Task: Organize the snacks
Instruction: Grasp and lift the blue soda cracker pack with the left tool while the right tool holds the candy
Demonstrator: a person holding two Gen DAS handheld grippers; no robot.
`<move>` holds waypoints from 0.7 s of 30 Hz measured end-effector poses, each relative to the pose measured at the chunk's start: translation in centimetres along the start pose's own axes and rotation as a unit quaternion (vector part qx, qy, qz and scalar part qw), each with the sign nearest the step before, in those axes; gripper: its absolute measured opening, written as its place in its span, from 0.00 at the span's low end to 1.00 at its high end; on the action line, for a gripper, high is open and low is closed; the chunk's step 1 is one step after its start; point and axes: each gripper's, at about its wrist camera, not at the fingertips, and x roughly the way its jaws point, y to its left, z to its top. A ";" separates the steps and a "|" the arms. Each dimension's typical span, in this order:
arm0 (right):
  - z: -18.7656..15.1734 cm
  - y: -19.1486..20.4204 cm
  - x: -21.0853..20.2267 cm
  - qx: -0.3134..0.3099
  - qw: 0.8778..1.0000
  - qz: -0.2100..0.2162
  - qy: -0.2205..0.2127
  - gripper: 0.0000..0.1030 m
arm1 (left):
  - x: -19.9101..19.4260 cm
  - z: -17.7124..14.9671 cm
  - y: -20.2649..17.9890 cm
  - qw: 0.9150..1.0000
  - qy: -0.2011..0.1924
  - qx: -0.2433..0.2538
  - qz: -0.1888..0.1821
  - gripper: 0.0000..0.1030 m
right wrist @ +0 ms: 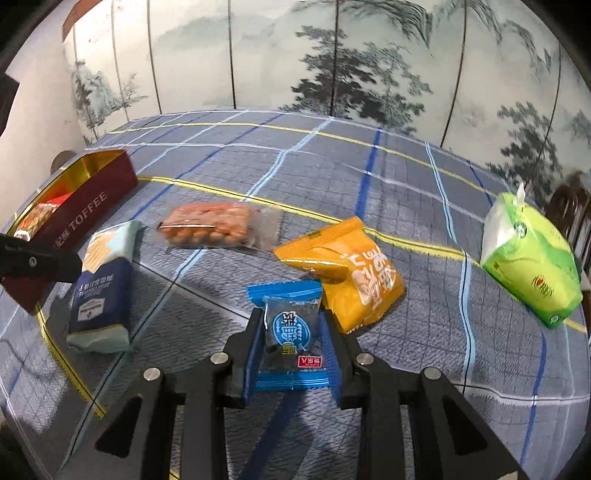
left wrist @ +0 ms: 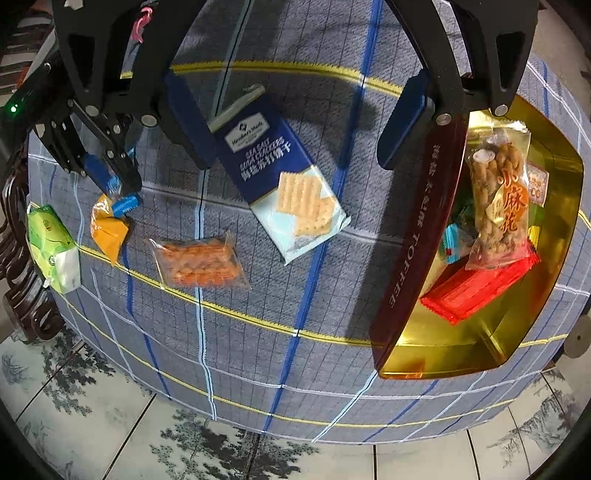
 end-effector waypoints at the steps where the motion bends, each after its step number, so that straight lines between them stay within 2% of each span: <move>1: 0.0 0.0 0.0 0.001 1.000 0.001 -0.001 0.29 | 0.2 0.1 -0.2 1.000 -0.001 -0.002 0.004 0.84; 6: -0.1 0.1 0.0 -0.001 1.000 -0.001 -0.001 0.29 | 1.7 0.4 -0.6 0.999 0.015 -0.028 0.014 0.84; 10: -0.1 0.2 0.0 -0.001 1.000 -0.001 -0.001 0.29 | 2.6 0.6 -1.3 0.999 0.016 -0.019 0.026 0.84; 12: -0.1 0.3 0.0 -0.001 1.000 0.000 -0.001 0.30 | 3.0 0.5 -1.9 0.999 0.019 -0.005 0.030 0.84; 15: -0.2 0.3 -0.1 -0.002 1.000 0.001 -0.001 0.31 | 3.6 0.3 -3.1 0.998 0.025 0.046 0.045 0.77; 17: -0.2 0.3 -0.1 -0.002 1.000 0.001 -0.001 0.31 | 3.8 0.1 -3.5 0.997 0.025 0.068 0.039 0.71; 21: -0.2 0.3 -0.1 -0.001 1.000 0.001 -0.001 0.31 | 3.8 -0.1 -3.9 0.995 0.021 0.095 0.037 0.69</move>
